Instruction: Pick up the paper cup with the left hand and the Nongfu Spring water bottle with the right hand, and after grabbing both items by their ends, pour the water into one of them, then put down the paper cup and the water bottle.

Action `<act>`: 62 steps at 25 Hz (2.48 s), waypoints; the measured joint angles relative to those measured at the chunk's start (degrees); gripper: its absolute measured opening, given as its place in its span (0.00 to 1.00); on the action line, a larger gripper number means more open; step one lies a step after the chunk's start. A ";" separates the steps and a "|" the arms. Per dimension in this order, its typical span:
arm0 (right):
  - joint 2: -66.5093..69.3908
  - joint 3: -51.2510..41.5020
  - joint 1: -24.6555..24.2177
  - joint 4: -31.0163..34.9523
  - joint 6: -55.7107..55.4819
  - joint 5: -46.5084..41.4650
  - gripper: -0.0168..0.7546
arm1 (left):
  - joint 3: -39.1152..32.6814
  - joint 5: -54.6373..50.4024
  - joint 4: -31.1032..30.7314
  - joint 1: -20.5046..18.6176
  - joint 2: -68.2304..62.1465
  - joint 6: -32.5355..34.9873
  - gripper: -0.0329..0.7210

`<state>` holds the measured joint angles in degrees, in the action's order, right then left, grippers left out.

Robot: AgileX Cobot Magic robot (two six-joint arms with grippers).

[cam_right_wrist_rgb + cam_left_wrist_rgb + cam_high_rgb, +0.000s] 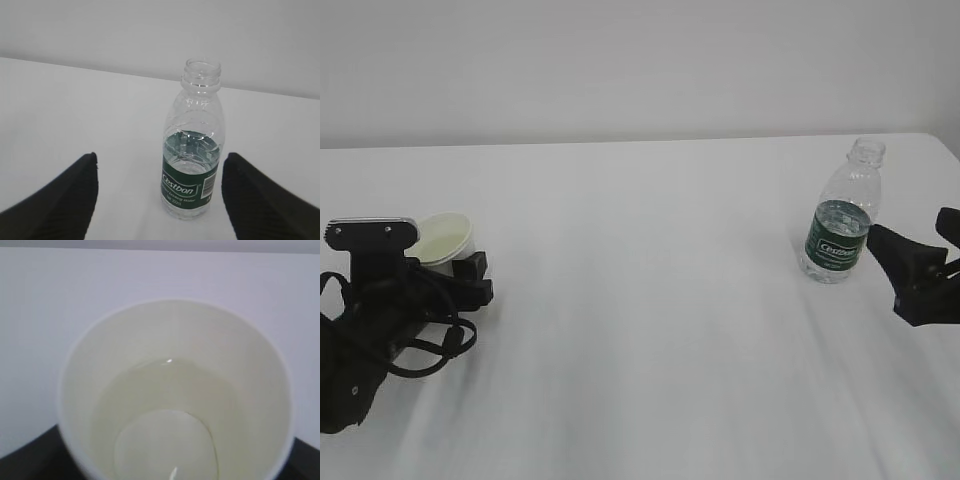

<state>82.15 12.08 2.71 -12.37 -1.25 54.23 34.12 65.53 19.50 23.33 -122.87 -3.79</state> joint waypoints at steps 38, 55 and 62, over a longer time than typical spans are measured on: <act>0.00 0.00 0.00 -13.60 -10.46 6.81 0.78 | -19.70 0.02 -6.94 0.00 19.05 -2.12 0.79; 0.00 0.00 0.00 13.06 0.37 2.03 0.78 | -21.83 0.02 -6.94 0.00 28.77 -2.24 0.74; 0.00 3.02 0.00 14.52 2.41 -2.29 0.78 | -21.88 0.02 -6.69 0.00 32.89 -2.24 0.74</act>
<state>82.15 15.09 2.71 2.15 1.16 51.94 12.24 65.56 12.80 23.33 -89.98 -6.02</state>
